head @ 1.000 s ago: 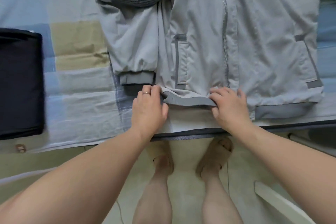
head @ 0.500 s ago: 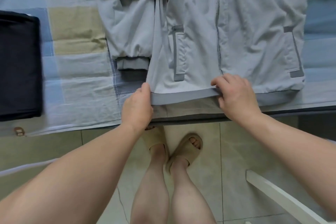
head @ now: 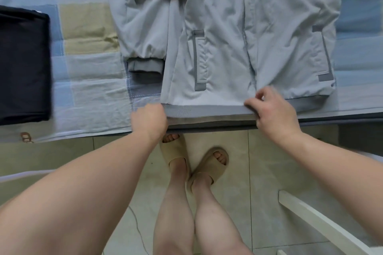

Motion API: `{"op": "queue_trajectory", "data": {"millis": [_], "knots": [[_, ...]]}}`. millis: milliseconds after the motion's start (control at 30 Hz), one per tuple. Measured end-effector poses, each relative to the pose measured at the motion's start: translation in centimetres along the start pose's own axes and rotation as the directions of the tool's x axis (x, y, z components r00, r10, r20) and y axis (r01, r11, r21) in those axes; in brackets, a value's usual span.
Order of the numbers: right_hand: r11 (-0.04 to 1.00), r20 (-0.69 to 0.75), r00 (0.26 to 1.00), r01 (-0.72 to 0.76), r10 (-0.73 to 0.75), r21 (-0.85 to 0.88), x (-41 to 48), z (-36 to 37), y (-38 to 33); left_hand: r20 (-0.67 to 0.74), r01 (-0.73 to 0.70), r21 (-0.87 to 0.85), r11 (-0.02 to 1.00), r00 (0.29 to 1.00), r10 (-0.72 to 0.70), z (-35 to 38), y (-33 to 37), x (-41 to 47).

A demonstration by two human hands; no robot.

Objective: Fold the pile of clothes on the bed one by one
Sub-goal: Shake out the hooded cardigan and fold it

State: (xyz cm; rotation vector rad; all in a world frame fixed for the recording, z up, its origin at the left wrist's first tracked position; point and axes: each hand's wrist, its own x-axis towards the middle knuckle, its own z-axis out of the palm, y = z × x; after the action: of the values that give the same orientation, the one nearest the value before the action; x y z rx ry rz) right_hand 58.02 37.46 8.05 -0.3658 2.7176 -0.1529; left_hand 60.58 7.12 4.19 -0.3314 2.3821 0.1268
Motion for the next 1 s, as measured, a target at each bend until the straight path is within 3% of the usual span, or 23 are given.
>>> {"op": "queue_trajectory", "data": {"millis": [100, 167, 233, 333, 400, 467, 533, 633, 733, 800, 867, 933, 967, 1000], "knots": [[0.976, 0.287, 0.954, 0.142, -0.090, -0.167, -0.7, 0.2, -0.6, 0.055, -0.027, 0.296, 0.955, 0.998, 0.011, -0.7, -1.2, -0.8], [0.963, 0.352, 0.929, 0.189, -0.112, -0.192, -0.8, 0.3, -1.9, 0.068, -0.073, 0.355, 0.932, 0.996, 0.052, -0.7, -1.4, -1.2], [0.981, 0.339, 0.937, 0.132, -0.078, -0.139, -0.6, 0.4, -3.1, 0.077, -0.101, 0.334, 0.937, 0.994, 0.079, -0.4, -1.3, -1.8], [0.998, 0.241, 0.969, 0.058, -0.053, -0.015, -0.3, 1.5, -5.0, -0.036, 0.020, -0.055, 0.998, 0.999, -0.022, 0.1, -1.2, -1.8], [1.000, 0.359, 0.933, 0.001, -0.002, 0.002, 0.1, 2.8, -5.8, -0.074, 0.025, -0.359, 0.933, 0.996, -0.056, 0.5, -1.0, -1.0], [1.000, 0.544, 0.839, -0.005, 0.007, -0.004, 0.6, 4.0, -6.5, -0.006, -0.023, -0.506, 0.862, 1.000, 0.023, 0.7, -0.9, -0.3], [0.992, 0.603, 0.796, -0.021, -0.057, 0.122, 0.9, 4.4, -7.2, 0.055, -0.001, -0.509, 0.861, 0.998, 0.034, 0.5, -0.9, 0.5], [0.905, 0.476, 0.879, -0.181, -0.027, 0.384, 2.4, 2.8, -8.4, -0.085, 0.085, -0.502, 0.861, 0.986, -0.147, -1.5, -1.0, 2.2], [0.835, 0.333, 0.931, -0.300, 0.151, 0.461, 5.6, 0.7, -9.8, -0.259, 0.136, -0.511, 0.849, 0.917, -0.303, -5.2, -1.7, 5.2], [0.798, 0.266, 0.940, -0.326, 0.216, 0.507, 8.6, 0.2, -10.8, -0.249, 0.179, -0.591, 0.787, 0.887, -0.389, -7.2, -2.6, 8.4], [0.759, 0.228, 0.937, -0.348, 0.264, 0.550, 12.0, 0.0, -12.0, -0.178, 0.142, -0.769, 0.623, 0.889, -0.422, -9.0, -3.3, 12.0], [0.726, 0.178, 0.927, -0.370, 0.330, 0.580, 15.4, -0.2, -13.2, -0.085, 0.067, -0.924, 0.376, 0.924, -0.374, -10.5, -3.6, 14.9], [0.717, 0.155, 0.921, -0.377, 0.358, 0.586, 16.8, -0.4, -13.9, -0.038, 0.070, -0.948, 0.311, 0.944, -0.328, -11.1, -3.8, 15.9], [0.716, 0.136, 0.916, -0.382, 0.378, 0.584, 18.0, -0.4, -14.5, -0.002, 0.086, -0.945, 0.314, 0.963, -0.269, -11.6, -4.2, 16.6]]}}
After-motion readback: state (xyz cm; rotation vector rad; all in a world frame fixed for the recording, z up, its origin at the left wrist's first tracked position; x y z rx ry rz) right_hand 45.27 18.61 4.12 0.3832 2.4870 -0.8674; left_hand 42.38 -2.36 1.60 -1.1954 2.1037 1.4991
